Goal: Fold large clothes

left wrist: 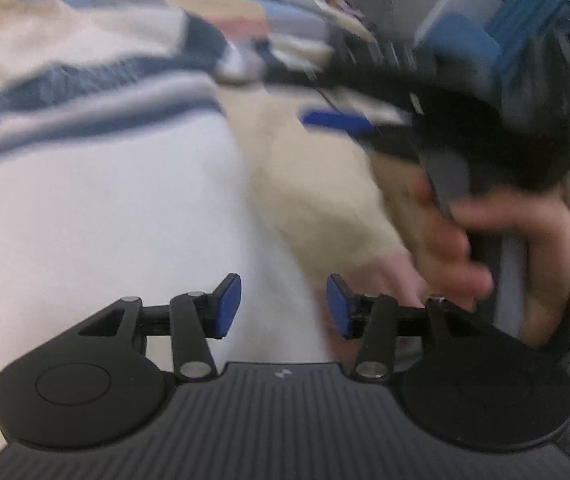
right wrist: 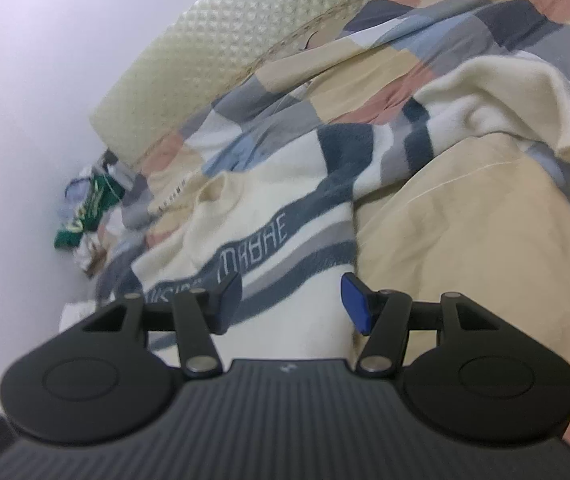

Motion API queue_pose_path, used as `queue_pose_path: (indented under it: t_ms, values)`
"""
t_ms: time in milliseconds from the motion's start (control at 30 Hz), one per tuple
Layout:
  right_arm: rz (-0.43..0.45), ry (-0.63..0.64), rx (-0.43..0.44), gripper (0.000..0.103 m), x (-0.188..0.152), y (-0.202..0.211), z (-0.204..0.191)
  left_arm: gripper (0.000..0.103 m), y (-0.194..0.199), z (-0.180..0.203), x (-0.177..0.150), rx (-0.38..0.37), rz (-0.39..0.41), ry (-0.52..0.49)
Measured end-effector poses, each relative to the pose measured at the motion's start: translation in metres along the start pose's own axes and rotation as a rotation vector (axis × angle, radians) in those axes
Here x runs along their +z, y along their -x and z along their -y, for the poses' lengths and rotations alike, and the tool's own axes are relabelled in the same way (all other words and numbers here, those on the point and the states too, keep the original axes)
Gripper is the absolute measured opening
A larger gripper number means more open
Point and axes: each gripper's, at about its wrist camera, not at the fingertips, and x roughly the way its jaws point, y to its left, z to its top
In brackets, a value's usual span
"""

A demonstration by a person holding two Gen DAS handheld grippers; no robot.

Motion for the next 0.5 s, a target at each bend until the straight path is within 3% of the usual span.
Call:
queue_pose_path:
  t_ms: [200, 367, 500]
  values:
    - [-0.092, 0.112, -0.026, 0.059, -0.016, -0.025, -0.023, 0.053, 0.025, -0.054, 0.016, 0.166, 0.093, 0.032]
    - [-0.176, 0.199, -0.046, 0.058, -0.034, -0.049, -0.041, 0.053, 0.023, -0.098, 0.020, 0.292, 0.148, 0.057]
    - [-0.180, 0.214, -0.090, 0.058, -0.040, -0.059, -0.045, 0.053, 0.018, -0.134, 0.015, 0.366, 0.166, 0.076]
